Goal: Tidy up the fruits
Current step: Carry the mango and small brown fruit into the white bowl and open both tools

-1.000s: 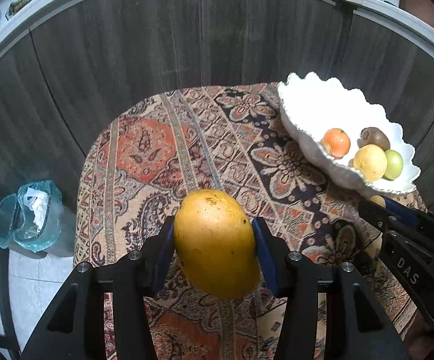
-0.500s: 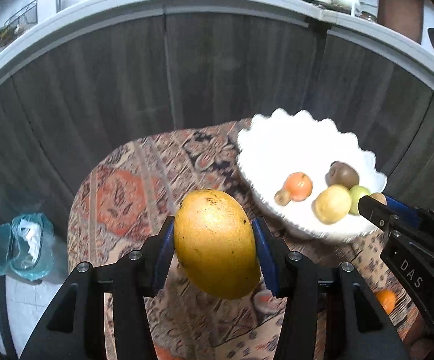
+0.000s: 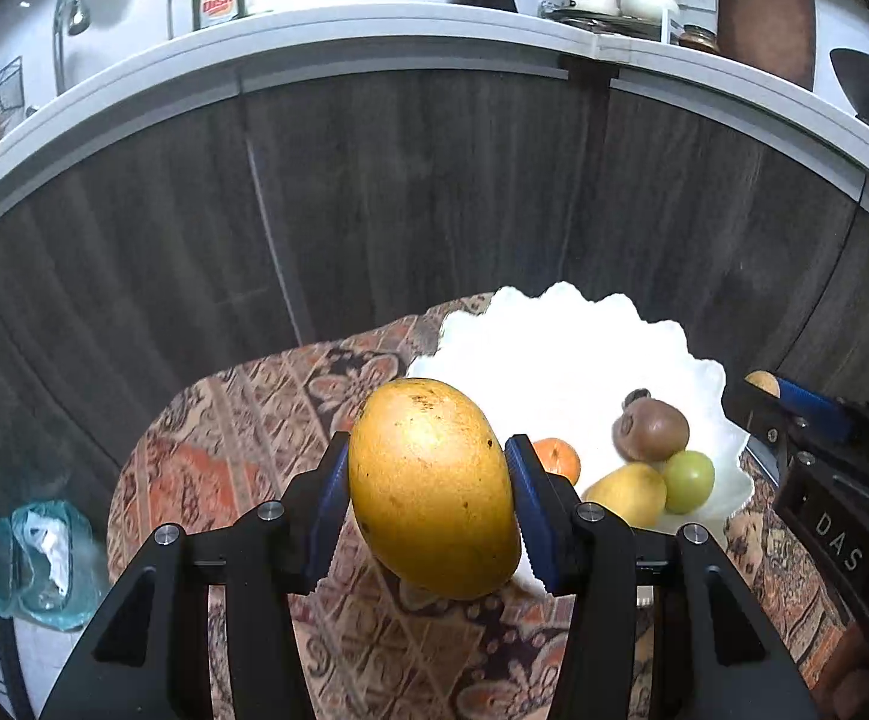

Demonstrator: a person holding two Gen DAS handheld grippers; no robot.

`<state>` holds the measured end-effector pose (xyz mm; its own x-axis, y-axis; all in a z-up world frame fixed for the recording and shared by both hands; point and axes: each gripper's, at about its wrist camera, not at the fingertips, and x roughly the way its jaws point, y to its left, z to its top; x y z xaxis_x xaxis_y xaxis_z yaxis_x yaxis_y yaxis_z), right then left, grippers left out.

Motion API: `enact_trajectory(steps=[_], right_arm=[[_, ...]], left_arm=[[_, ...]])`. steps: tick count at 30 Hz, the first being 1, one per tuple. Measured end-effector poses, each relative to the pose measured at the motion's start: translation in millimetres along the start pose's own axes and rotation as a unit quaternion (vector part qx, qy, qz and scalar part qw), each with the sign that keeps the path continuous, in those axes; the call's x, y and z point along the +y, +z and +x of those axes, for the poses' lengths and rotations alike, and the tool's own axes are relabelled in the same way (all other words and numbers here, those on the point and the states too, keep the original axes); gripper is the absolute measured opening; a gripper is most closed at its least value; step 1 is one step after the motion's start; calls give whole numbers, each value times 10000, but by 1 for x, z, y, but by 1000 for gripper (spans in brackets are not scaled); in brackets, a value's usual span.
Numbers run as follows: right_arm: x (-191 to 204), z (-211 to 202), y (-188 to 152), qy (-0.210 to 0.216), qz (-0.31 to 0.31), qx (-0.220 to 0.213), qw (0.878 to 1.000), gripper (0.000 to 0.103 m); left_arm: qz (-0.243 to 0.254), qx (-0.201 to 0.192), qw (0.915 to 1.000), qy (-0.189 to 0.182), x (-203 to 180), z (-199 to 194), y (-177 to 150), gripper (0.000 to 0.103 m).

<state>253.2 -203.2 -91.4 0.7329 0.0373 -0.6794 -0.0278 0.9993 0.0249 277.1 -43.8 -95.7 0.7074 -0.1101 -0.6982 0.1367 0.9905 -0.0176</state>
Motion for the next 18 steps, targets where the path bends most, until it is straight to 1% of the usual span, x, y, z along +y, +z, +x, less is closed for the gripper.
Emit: enact_trajectory(steps=[9,14,18], right_arm=[[-15,38,25,-7,55,79,10000,24],[-23,67,35,88,155,237,9996,24],[-26,89,38,146,170,380,9990,24]], left_arm=[[135,64,9998,-90,-7,41,25,50],[136,141,9997,-135,-11,69,38,50],[132,184,9996,-157,-13,86,41,50]])
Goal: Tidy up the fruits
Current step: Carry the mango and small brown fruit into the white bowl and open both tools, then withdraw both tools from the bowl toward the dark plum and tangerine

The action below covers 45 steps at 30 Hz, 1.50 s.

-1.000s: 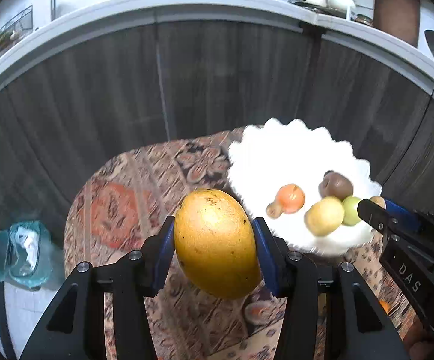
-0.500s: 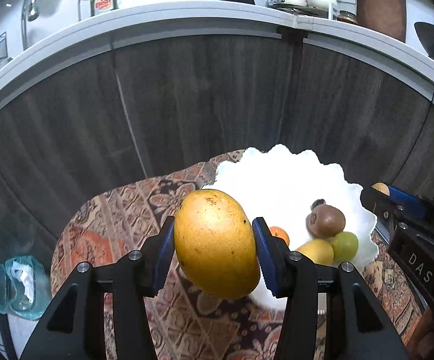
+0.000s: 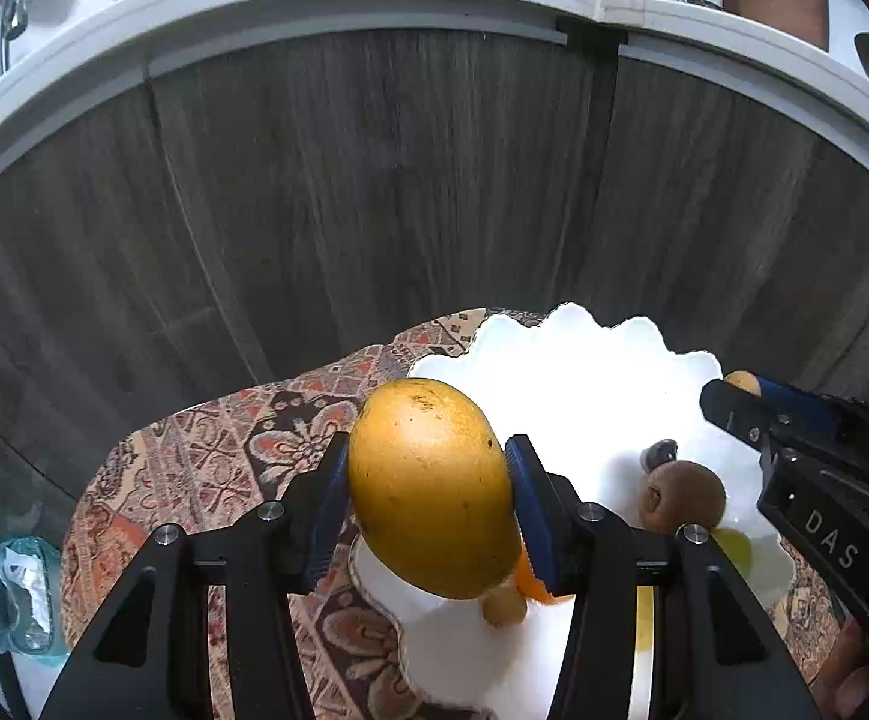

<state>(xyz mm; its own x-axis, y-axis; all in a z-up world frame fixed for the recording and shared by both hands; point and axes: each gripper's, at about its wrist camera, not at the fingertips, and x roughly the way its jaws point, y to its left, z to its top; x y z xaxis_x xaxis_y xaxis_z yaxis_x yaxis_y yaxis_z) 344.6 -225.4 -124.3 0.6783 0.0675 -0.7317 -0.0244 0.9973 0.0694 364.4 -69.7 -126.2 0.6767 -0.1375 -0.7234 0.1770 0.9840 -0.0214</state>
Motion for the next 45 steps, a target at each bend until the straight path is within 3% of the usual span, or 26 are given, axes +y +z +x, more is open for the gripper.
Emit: enact_trajectory(steps=[9,15,16,17,20,23,26,32,45], right_arm=[[0,31,-9,19,-39,366,9993,24],[-3,31,-12,-71,-6,411,9991,26],[-3,30,-12,-118,-9,397,9991,33],[-3,28,-12,-149,-11,374,9992,49],[-2,16,-12,-359,-20,137,9993,79],[-2,7,-10,-516,-7,17,9987,90],[-3,-2,-8,-620,25,-42,9981,93],[-3,-29,-7,-674,3,-205,9975,94],[-6,-104,-27,-777,118,-464,9958,98]], left_arm=[[124,289,9995,-12,-3,26,-7,50],[177,234,9992,258,-3,24,-4,53],[137,246,9992,272,-1,23,-4,57],[106,232,9992,293,1,22,-5,61],[52,171,9991,376,3,14,-5,72],[34,98,9987,493,5,7,-5,85],[-14,54,9984,562,7,-3,-5,94],[-77,-40,9981,602,8,-30,-7,101],[-138,-377,9977,540,-7,-107,-27,103]])
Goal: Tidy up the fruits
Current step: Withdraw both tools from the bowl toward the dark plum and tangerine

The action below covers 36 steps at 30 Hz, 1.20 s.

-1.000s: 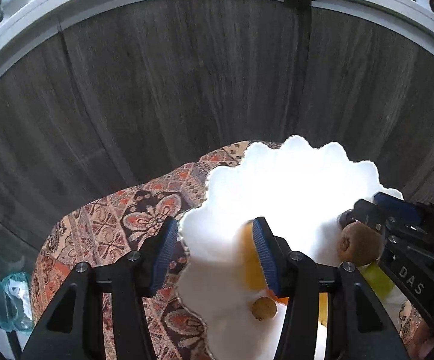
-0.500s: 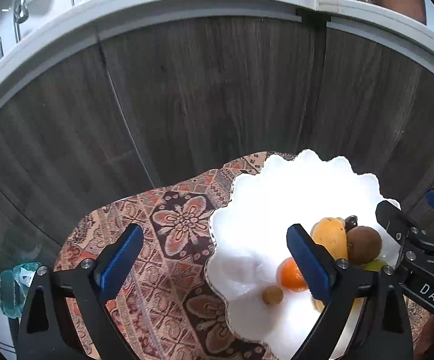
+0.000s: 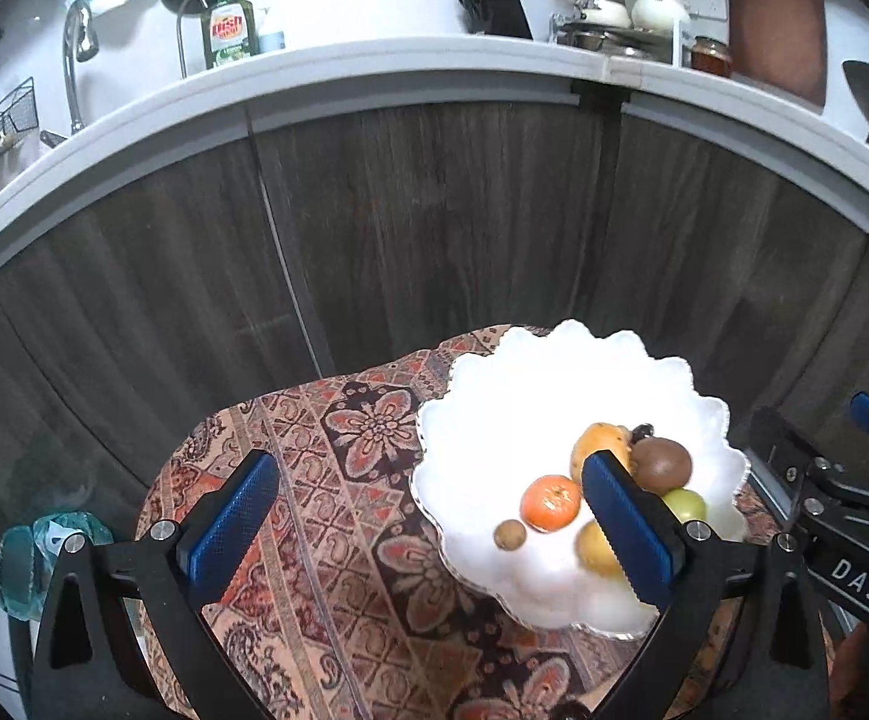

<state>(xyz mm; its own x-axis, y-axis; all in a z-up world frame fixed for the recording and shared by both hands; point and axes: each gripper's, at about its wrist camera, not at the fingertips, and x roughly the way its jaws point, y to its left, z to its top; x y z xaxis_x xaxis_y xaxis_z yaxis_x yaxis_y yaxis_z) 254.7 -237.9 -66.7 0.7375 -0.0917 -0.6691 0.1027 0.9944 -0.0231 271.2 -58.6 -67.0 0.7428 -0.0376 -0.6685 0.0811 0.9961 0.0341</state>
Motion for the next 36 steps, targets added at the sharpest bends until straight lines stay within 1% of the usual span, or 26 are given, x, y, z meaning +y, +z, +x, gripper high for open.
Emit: enact_trajectory(steps=[7,12,17,24,30,36], right_arm=[[-9,-33,-18,-55,25,-81,9999,98],[-18,-56,-33,-70,75,-123,9999,98],[-25,-67,-53,-100,75,-58,9999,98],[-35,-64,-83,-186,153,141,9996,98],[-40,-52,-112,-184,189,412,9988,98],[-38,-35,-149,-209,100,776,9967,98]], left_arm=[[63,-44,9999,-79,-1,-33,-15,103],[151,-59,9997,-167,-6,-53,-32,103],[261,-42,9995,-196,-13,-62,-50,103],[371,78,9991,-198,-20,-62,-75,103],[502,201,9983,-217,-23,-54,-100,103],[618,472,9968,-175,-24,-39,-128,102]])
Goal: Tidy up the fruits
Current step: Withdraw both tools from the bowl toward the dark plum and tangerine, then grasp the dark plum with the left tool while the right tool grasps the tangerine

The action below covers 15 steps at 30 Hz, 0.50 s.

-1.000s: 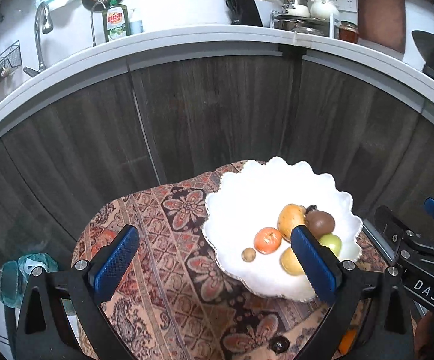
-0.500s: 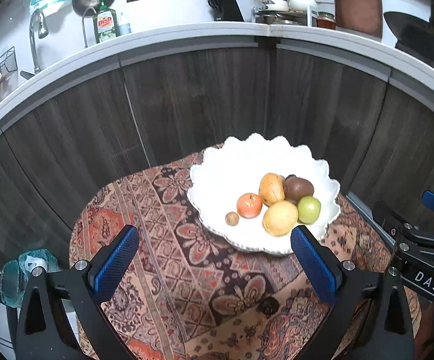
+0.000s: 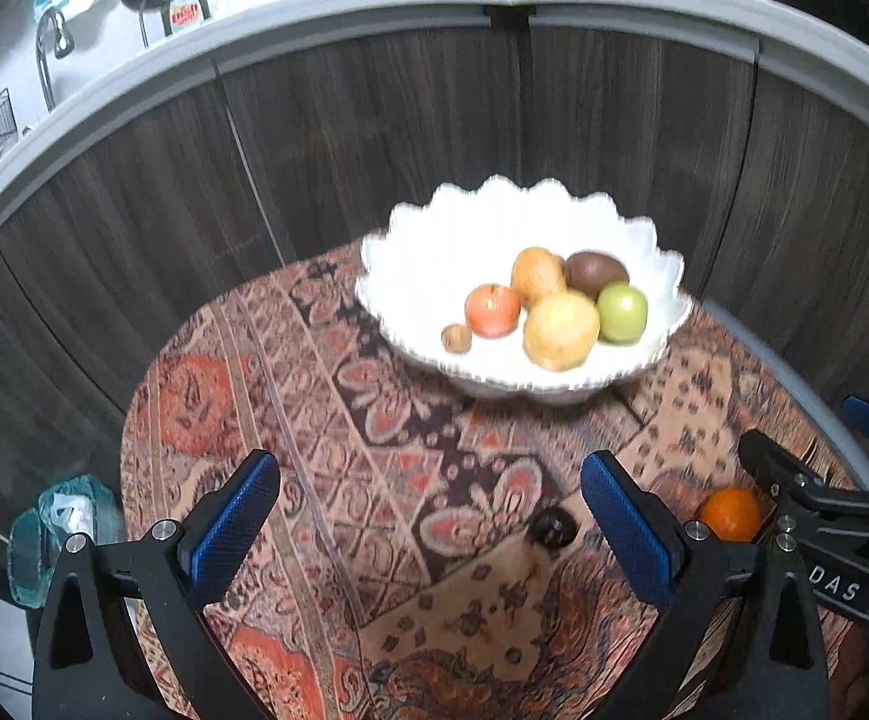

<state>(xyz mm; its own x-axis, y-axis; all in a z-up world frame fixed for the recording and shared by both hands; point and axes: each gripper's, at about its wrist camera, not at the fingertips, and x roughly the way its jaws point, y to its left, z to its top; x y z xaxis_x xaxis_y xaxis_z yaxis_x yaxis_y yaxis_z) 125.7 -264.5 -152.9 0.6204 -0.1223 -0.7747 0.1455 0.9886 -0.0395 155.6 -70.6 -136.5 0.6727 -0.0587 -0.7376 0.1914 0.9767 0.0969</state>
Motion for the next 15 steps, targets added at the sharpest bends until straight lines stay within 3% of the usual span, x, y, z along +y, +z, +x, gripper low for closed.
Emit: enact_trajectory(steps=[3,10,15], right_arm=[[2,13,-13,47,-33,178,9998,97],[6,34,-31,159,-88,520,9985,80],[3,45,-40,166,-24,697,9974,78]], left_arm=[[13,102,9999,3,0,9,-12,102],[15,325,9995,-29,0,25,-29,102],[33,373,9993,-61,-3,31,-35,102]])
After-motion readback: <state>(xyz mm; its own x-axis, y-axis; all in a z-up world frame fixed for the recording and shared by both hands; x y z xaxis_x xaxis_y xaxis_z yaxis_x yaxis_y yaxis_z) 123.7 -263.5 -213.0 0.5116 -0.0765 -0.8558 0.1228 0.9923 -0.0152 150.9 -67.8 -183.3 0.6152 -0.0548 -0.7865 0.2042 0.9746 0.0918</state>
